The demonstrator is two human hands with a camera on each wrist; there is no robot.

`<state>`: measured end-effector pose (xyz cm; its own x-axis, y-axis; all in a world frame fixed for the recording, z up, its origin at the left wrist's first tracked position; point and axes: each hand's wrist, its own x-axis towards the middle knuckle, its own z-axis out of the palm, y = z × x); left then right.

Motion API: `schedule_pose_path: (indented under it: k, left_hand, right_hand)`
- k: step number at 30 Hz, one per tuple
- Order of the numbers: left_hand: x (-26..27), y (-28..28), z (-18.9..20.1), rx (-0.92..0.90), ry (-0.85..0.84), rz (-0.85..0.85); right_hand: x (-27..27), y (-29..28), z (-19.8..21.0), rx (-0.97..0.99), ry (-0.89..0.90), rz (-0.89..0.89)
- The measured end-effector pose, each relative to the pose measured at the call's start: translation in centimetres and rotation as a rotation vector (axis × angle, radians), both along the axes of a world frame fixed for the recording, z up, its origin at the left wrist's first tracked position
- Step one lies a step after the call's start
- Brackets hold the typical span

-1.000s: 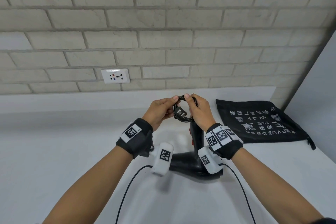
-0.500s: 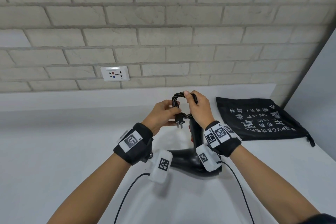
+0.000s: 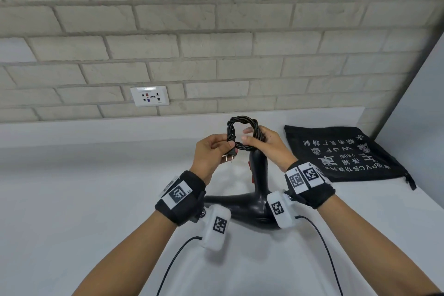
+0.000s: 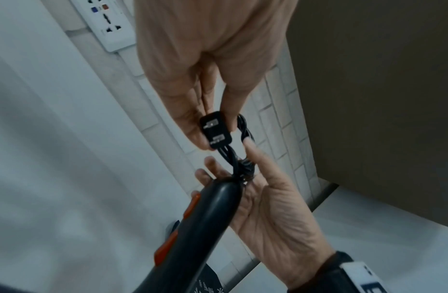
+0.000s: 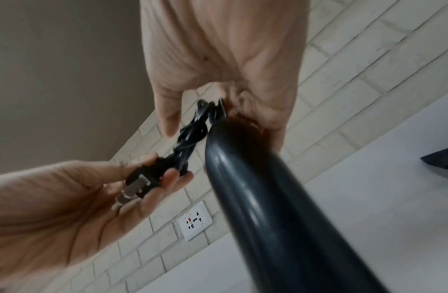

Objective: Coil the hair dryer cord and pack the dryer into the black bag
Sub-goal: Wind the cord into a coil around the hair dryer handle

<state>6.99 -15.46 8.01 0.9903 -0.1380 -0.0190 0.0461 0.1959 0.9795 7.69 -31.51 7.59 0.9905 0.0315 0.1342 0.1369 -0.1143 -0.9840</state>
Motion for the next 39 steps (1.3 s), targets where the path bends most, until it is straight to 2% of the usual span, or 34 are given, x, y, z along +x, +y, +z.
schedule_pose_path:
  k: [3,7,15,19,22,27,31,39]
  left_hand:
    - [0.1,-0.1,-1.1,-0.036,0.01,0.048]
    - [0.0,-0.4,-1.8,0.046,-0.036,0.024]
    - [-0.9,1.6,-3.4,0.694,-0.303,-0.095]
    - [-2.6,3.3,-5.8,0.983,-0.289,-0.307]
    - [-3.8,3.3,-7.9,1.127,-0.297,-0.463]
    - [-5.5,3.2,-9.8,1.244,-0.39,-0.447]
    - [-6.8,4.1,-10.2,1.33,-0.459,-0.453]
    - [-10.6,7.3,-9.8,1.148,-0.311,-0.593]
  right_hand:
    - [-0.6,-0.5,-0.8,-0.012,0.06,0.036]
    - [-0.7,-0.3,-0.7,0.034,0.098,0.045]
    - [-0.5,0.5,-0.5,0.069,0.143,0.027]
    - [-0.6,0.6,-0.1,0.09,0.16,0.032]
    - [-0.8,0.8,0.1,0.111,0.177,0.012]
    - [-1.7,0.9,0.6,0.109,0.219,-0.006]
    - [-2.6,1.2,0.3,0.107,0.323,-0.016]
    - [-3.6,2.5,-1.6,-0.032,0.587,0.001]
